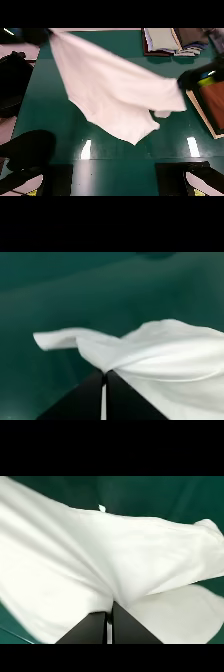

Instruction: Fold the shirts.

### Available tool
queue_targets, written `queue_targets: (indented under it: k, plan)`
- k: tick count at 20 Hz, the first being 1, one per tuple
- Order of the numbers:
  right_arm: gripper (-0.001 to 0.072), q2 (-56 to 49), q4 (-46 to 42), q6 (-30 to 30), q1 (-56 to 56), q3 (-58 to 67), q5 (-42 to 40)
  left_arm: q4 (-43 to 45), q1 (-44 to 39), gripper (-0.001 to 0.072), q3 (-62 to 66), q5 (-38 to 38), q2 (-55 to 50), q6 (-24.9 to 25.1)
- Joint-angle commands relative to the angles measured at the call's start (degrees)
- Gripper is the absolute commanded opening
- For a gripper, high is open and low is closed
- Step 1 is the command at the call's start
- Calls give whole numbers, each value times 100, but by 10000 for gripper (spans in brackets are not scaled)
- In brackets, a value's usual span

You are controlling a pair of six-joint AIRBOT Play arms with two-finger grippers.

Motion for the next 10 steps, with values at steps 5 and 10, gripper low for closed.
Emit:
queue_targets:
  k: [5, 10]
  plan:
    - [422, 63, -240, 7, 575, -1847, -1298, 498, -4, 21, -1084, -345, -796, 4]
    - [567, -313, -308, -125, -474, -1856, -1193, 509, -4, 21, -1086, -319, -787, 2]
